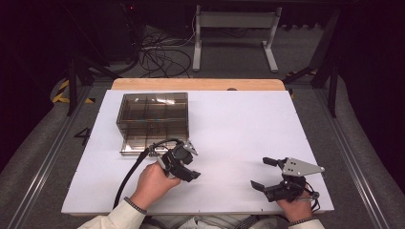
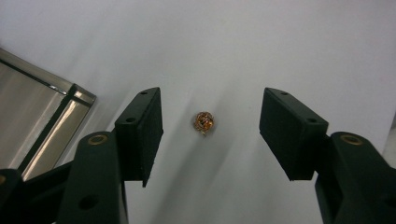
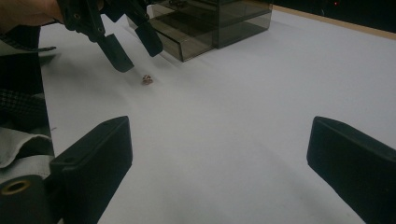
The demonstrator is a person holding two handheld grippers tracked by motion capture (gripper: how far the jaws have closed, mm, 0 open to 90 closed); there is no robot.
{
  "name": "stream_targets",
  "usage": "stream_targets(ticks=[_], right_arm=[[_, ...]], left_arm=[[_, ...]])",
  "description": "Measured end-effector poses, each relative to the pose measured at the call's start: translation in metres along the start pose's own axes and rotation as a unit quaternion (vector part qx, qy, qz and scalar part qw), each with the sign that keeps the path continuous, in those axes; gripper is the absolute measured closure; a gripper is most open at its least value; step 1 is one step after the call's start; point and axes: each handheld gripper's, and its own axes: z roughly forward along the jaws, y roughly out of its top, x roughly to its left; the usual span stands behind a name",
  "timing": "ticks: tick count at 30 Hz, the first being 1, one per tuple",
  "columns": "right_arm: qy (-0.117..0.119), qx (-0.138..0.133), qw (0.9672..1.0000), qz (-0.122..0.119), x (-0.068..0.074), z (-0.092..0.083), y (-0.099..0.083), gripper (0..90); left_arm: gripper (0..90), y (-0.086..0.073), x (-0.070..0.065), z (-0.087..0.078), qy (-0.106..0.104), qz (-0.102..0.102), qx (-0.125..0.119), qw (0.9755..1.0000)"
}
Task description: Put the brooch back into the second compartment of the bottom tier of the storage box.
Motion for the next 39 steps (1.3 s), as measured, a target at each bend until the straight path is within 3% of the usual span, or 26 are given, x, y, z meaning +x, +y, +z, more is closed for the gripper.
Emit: stream_targets(ticks=[8,14,26,39], right_arm=[[0.001,0.0,1.0,-0.001,0.0,0.0,0.0,7.4],[0.001,0.001,1.0,0.0,0.0,0.0,0.0,7.4],[0.002,0.001,1.0,-0.001,0.0,0.0,0.0,7.5],[0.003,0.001,1.0,0.0,0.0,-0.001,0.0,7.5]], left_arm=[[47.0,0.0,0.0,0.01,0.007,0.005,0.016,0.9998],[56.5,0.0,0.0,0.014,0.006,0.005,0.021,0.9997],[67.6,-0.001,0.001,0.018,0.005,0.006,0.03,0.9995],[78.6,0.0,-0.001,0.017,0.022,0.016,0.035,0.999]])
